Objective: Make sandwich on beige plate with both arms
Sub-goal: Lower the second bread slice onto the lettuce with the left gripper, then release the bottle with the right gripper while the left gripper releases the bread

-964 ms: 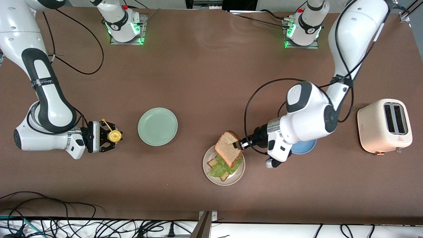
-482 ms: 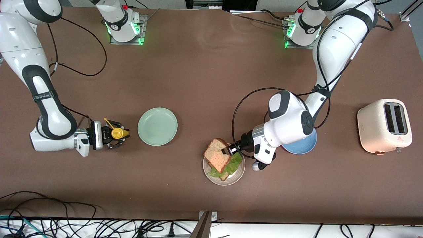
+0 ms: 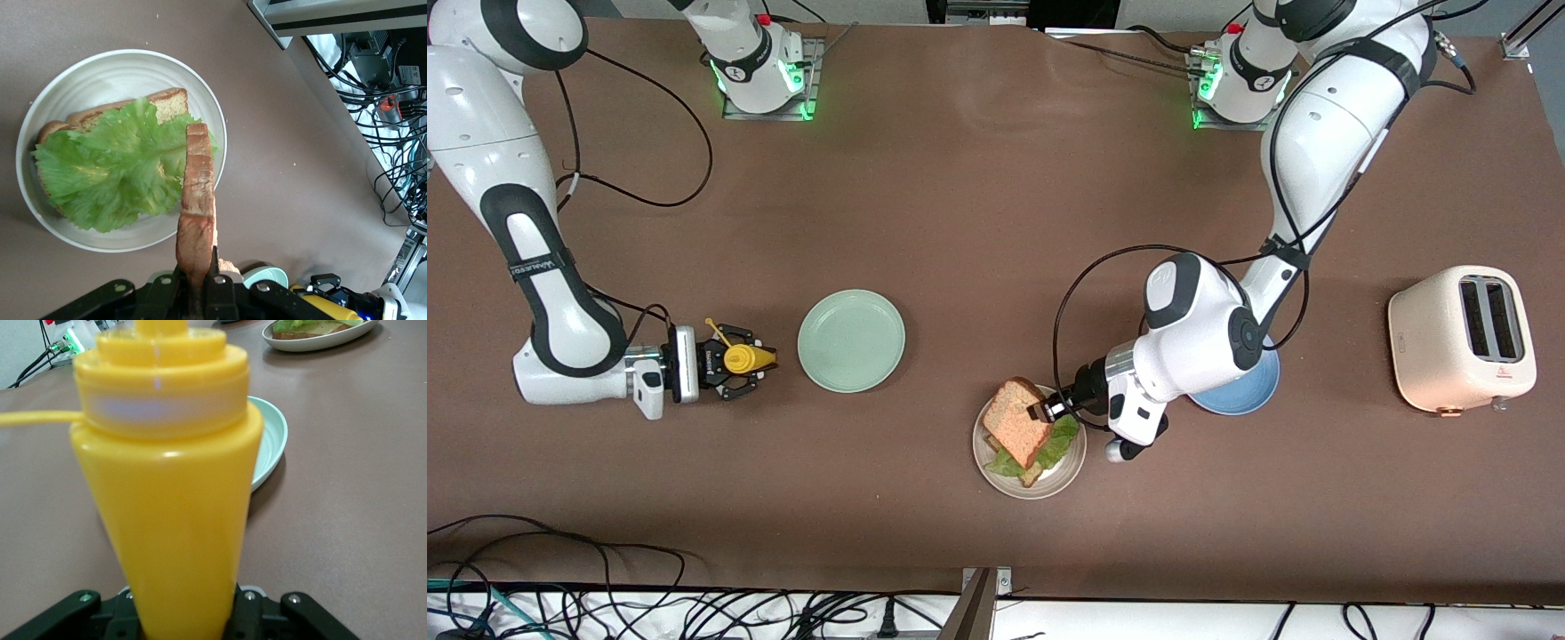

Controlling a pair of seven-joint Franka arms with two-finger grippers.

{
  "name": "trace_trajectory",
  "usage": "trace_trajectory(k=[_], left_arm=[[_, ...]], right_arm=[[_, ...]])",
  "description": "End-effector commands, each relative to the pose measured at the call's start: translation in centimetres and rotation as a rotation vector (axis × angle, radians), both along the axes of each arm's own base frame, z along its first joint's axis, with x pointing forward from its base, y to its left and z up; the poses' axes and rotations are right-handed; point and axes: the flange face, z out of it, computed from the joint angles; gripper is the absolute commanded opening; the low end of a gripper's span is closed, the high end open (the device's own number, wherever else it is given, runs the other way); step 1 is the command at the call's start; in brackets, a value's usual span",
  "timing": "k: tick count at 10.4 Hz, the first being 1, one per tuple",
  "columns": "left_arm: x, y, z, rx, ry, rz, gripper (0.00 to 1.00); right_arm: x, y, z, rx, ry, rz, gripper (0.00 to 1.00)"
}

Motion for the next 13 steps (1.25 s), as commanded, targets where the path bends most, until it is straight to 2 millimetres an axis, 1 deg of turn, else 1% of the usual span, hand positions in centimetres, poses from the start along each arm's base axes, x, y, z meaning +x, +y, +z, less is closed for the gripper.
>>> trace_trajectory(k=[1, 2, 3, 4, 5, 6, 7, 8, 9, 10, 11, 12, 13], left_arm=[[0.5, -0.6, -1.2, -0.005, -0.049, 0.019, 0.0], [0.3, -0.8, -1.5, -0.002, -0.048, 0.017, 0.0], [0.4, -0.7, -1.5, -0.001, -0.049, 0.017, 0.08], [0.5, -0.6, -1.4, -0.003, -0.049, 0.021, 0.2], [0.5, -0.5, -1.2, -0.004, -0.049, 0.026, 0.42], [0.6, -0.4, -1.0, -0.002, -0.051, 0.025, 0.74], [0.8, 0.0, -0.9, 0.003, -0.051, 0.027, 0.9], [1.0, 0.6, -1.0, 0.017, -0.054, 0.03, 0.91], [1.2, 0.8, -1.1, 0.023, -0.057, 0.033, 0.92], [1.2, 1.0, -1.3, 0.025, -0.056, 0.034, 0.92], [1.6, 1.6, -1.5, 0.042, -0.063, 0.041, 0.93], [1.8, 2.1, -1.8, 0.051, -0.066, 0.046, 0.93], [2.0, 2.6, -1.8, 0.06, -0.07, 0.05, 0.94]], right_arm=[[0.2, -1.1, 0.3, 0.044, -0.002, -0.027, 1.0], [0.2, -1.5, 0.5, 0.048, 0.002, -0.027, 1.0], [0.1, -1.8, 0.5, 0.054, 0.005, -0.023, 1.0], [0.1, -1.9, 0.5, 0.055, 0.004, -0.022, 1.0], [-0.1, -2.1, 0.6, 0.062, 0.013, -0.019, 1.0], [-0.2, -2.4, 0.6, 0.063, 0.017, -0.012, 1.0], [-0.4, -3.0, 0.7, 0.057, 0.019, -0.009, 1.0], [-0.5, -3.8, 1.0, 0.049, 0.019, 0.004, 1.0], [-0.1, -5.0, 1.9, 0.013, -0.001, 0.031, 1.0], [0.2, -6.2, 2.5, -0.032, -0.018, 0.07, 1.0], [0.4, -7.8, 3.4, -0.066, -0.033, 0.087, 1.0], [0.6, -9.3, 5.0, -0.11, -0.054, 0.09, 1.0], [0.7, -10.4, 6.4, -0.167, -0.074, 0.111, 1.0]])
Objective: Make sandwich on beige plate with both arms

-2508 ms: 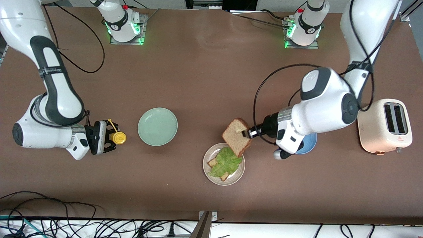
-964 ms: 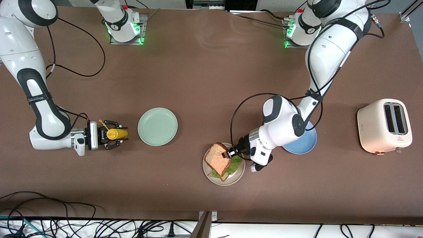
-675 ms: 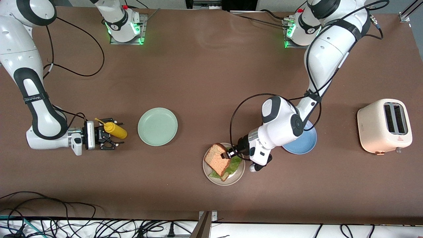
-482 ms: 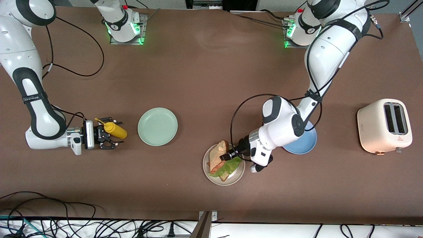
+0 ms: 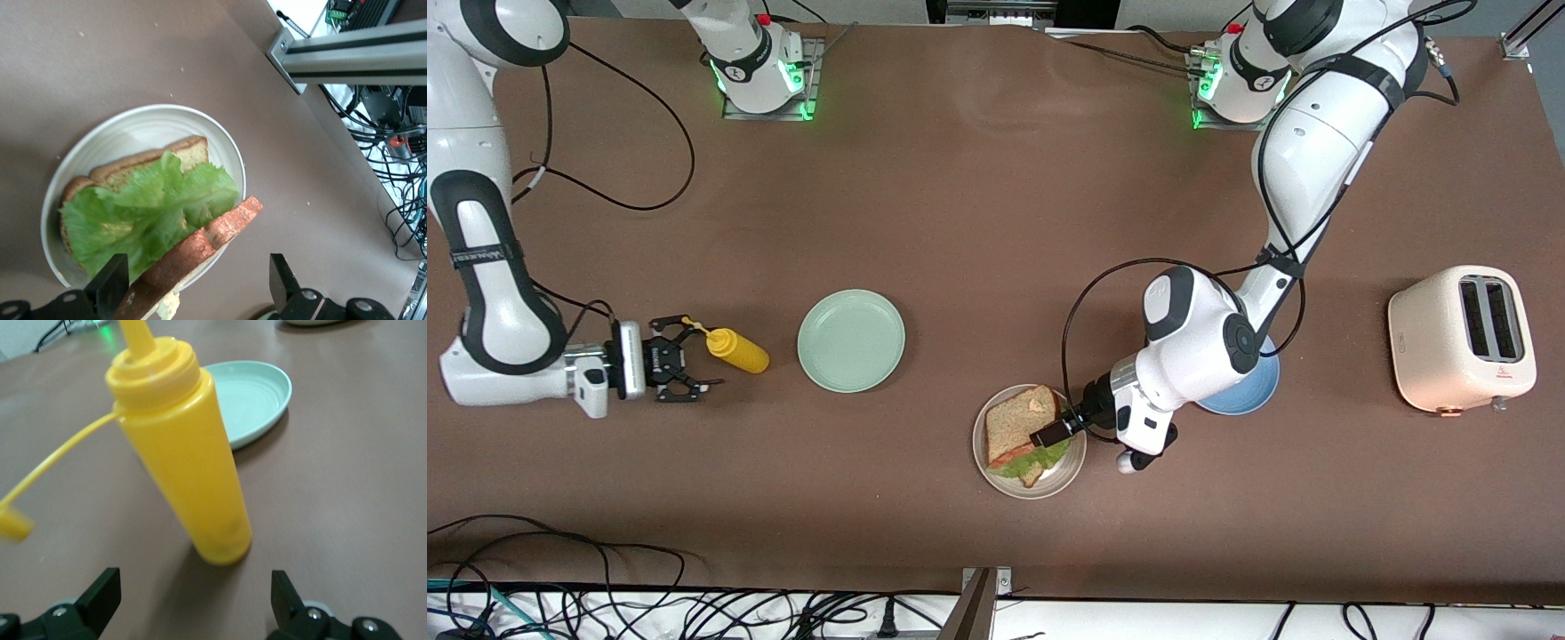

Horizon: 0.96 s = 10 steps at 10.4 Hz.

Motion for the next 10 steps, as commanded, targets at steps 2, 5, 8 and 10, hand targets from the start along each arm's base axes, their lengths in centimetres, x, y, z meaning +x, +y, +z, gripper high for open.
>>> trace_trajectory(k=[2, 5, 8, 10], left_arm=[[1.3, 1.7, 0.5, 0.027, -0.037, 0.004, 0.94], [2.0, 3.5, 0.4, 0.045, -0.046, 0.022, 0.94], [2.2, 4.6, 2.4, 0.051, -0.017, 0.003, 0.94], [2.4, 7.8, 7.3, 0.062, 0.045, -0.032, 0.94]], right_arm=[[0.3, -3.9, 6.2, -0.159, -0.08, 0.048, 1.0], [1.6, -4.8, 14.3, -0.335, -0.186, 0.007, 1.0], [1.3, -1.9, 21.5, -0.479, -0.153, -0.179, 1.0], [0.1, 0.4, 26.1, -0.551, -0.115, -0.307, 1.0]])
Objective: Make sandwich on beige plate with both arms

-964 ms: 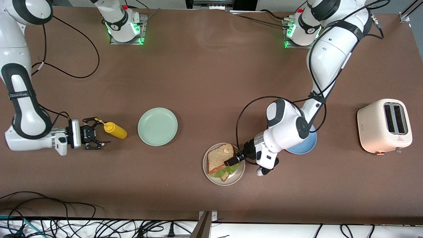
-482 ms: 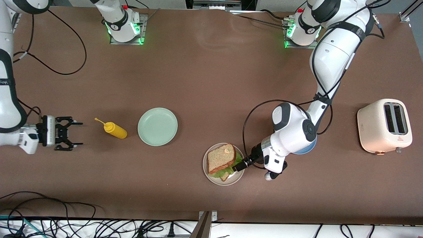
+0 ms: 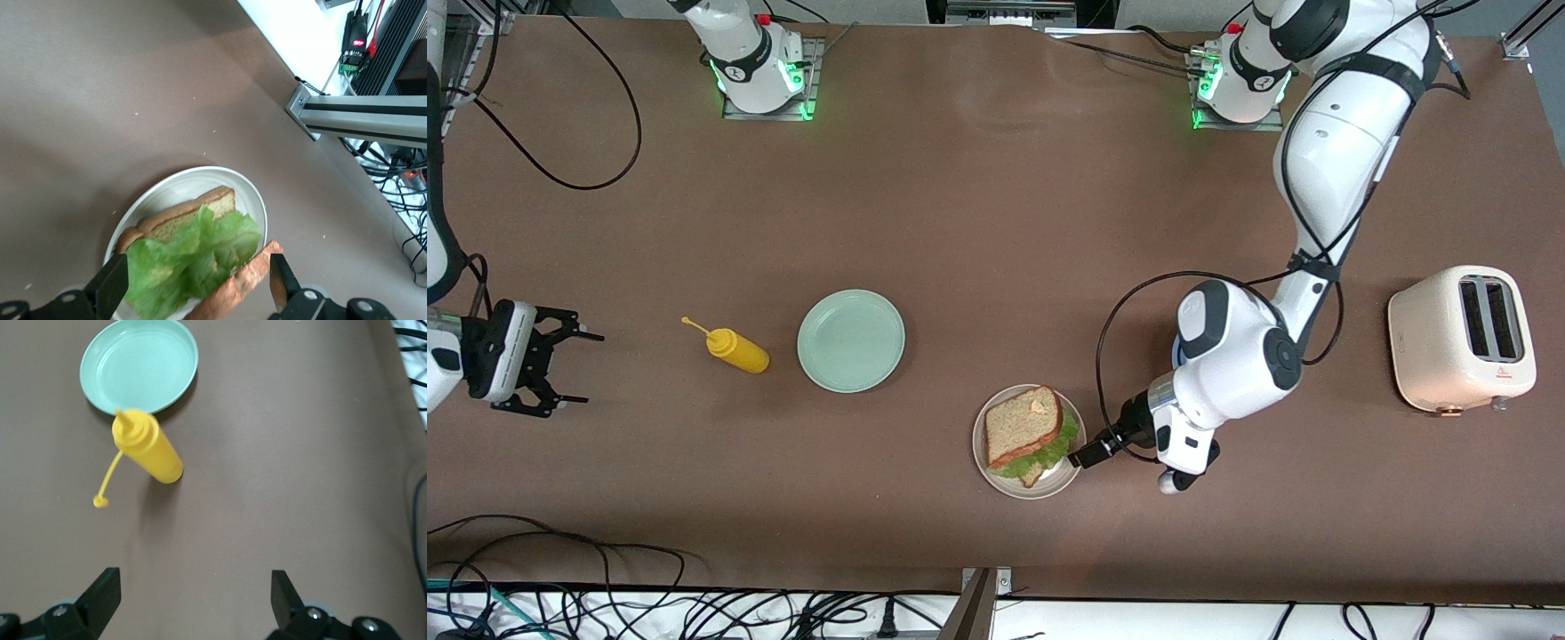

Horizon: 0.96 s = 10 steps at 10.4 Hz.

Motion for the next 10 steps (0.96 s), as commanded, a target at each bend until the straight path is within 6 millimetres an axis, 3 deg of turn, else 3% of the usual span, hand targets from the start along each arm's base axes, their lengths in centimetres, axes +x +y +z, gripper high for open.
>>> trace_trajectory(k=[1, 4, 5, 6, 7, 9, 10], left_arm=[[0.2, 4.3, 7.7, 0.011, 0.037, -0.045, 0.94], [-0.5, 9.8, 14.9, 0.052, 0.092, -0.078, 0.94], [-1.5, 11.8, 18.7, 0.077, 0.062, -0.132, 0.94], [-2.5, 14.6, 20.3, 0.103, 0.088, -0.183, 0.93], [-3.6, 16.1, 21.7, 0.159, 0.108, -0.225, 0.93], [-5.7, 17.1, 24.5, 0.435, 0.112, -0.294, 0.94], [-6.7, 17.5, 25.6, 0.476, 0.121, -0.364, 0.94]], right_arm=[[-2.8, 2.3, 4.5, -0.095, 0.034, -0.18, 1.0], [-5.0, 6.5, 9.4, -0.241, 0.07, -0.482, 1.0], [-5.5, 7.5, 10.4, -0.253, 0.09, -0.589, 1.0], [-6.4, 8.2, 11.1, -0.253, 0.11, -0.692, 1.0], [-7.1, 8.8, 11.8, -0.25, 0.125, -0.782, 1.0], [-8.7, 10.2, 12.6, -0.253, 0.167, -0.942, 1.0], [-9.8, 11.0, 13.1, -0.252, 0.181, -1.014, 1.0]])
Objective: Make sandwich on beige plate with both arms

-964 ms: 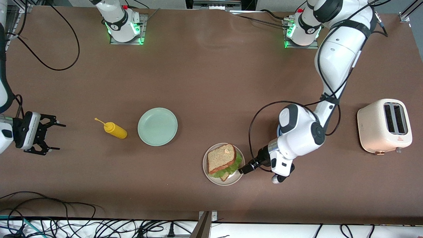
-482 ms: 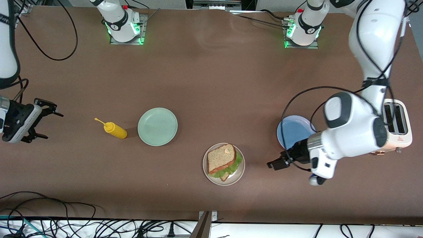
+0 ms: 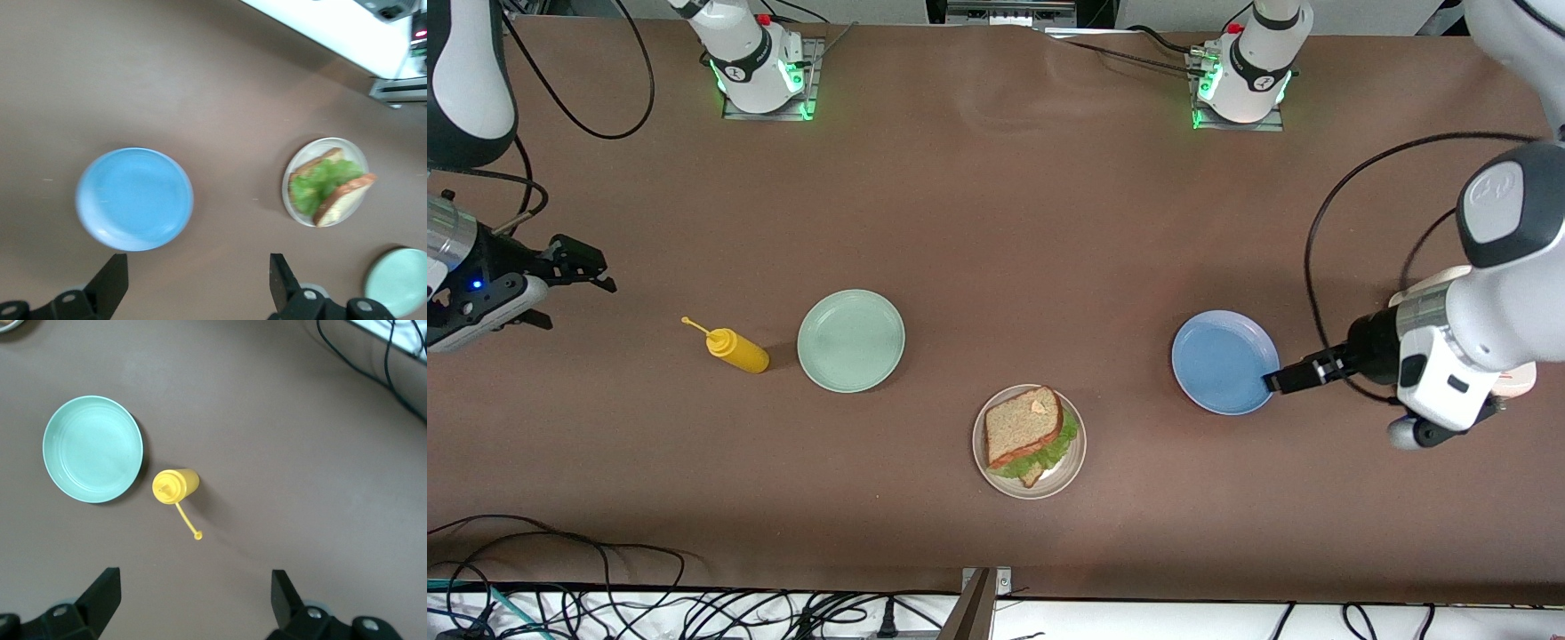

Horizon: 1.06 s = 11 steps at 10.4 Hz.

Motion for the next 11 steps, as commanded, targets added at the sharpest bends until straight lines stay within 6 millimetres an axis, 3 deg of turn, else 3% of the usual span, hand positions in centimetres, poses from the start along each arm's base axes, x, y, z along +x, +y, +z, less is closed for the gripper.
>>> trace_trajectory(k=[1, 2, 4, 7, 11], left_arm=[[-2.7, 0.7, 3.0, 0.117, 0.007, -0.143, 0.94], [-3.6, 1.2, 4.7, 0.153, -0.008, -0.211, 0.97], [-4.6, 1.9, 5.1, 0.196, 0.026, -0.319, 1.0], [-4.3, 2.2, 4.2, 0.202, 0.036, -0.323, 1.0], [-3.3, 3.2, 2.8, 0.18, 0.031, -0.307, 1.0]], right_arm=[[-3.7, 1.6, 1.3, -0.031, 0.011, -0.151, 1.0], [-5.2, 2.8, 1.8, -0.049, 0.011, -0.2, 1.0], [-7.0, 4.1, 2.0, -0.062, 0.019, -0.213, 1.0], [-5.7, 6.2, 4.3, -0.075, 0.001, -0.168, 1.0], [-3.1, 6.3, 5.8, -0.086, 0.049, -0.224, 1.0]])
